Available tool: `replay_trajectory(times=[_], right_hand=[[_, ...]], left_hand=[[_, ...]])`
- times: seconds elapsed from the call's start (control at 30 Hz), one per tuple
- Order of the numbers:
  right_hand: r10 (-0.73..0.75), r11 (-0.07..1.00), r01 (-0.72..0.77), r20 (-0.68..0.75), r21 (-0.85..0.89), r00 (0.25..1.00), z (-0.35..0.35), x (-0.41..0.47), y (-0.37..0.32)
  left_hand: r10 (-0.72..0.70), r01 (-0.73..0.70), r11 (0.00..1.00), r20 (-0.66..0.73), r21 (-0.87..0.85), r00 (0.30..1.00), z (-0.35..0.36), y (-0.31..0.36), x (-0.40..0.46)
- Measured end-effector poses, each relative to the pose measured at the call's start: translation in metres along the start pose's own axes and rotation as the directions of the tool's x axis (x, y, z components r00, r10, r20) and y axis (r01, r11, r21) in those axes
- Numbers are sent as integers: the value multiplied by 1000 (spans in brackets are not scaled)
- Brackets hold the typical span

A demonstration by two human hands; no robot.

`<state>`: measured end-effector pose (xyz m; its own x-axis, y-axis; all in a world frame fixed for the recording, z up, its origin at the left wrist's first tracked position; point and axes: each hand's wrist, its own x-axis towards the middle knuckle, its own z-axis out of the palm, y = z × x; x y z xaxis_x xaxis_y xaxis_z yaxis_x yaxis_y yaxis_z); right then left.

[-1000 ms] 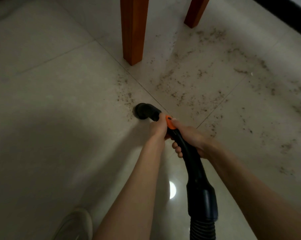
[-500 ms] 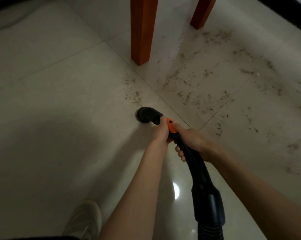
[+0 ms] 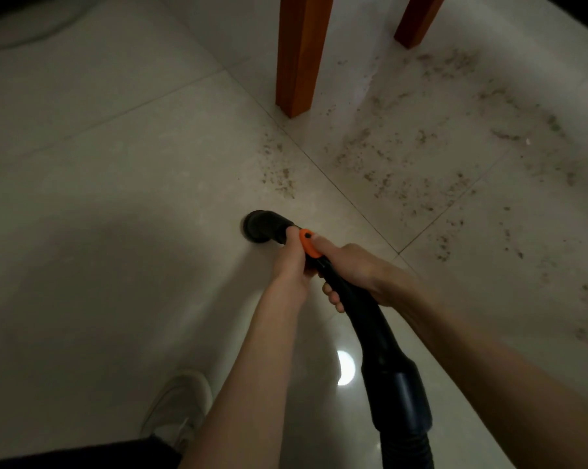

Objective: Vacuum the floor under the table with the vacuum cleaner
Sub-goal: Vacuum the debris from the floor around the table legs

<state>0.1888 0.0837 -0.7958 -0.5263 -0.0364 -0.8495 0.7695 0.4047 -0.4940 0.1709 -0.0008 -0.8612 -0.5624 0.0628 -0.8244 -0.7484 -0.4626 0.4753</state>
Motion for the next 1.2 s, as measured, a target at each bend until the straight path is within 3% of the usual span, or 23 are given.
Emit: replay_trajectory(times=[0.3,0.43,0.83,1.2], right_hand=[[-93,995,95,-42,41,995,36,2,-20],[-66,997,67,-27,41,997,17,-5,-3],[-63,991,85,-200,107,978,-44,-12,53],[-71,987,105,-248,126,966,-39,7,18]], left_hand=[[-6,6,1000,29,24,1000,-26,17,9],[-50,49,999,47,7,998,-13,0,3],[-139,112,977,140,181,980,55,-29,-7],[-107,77,958,99,276,989,60,17,0]])
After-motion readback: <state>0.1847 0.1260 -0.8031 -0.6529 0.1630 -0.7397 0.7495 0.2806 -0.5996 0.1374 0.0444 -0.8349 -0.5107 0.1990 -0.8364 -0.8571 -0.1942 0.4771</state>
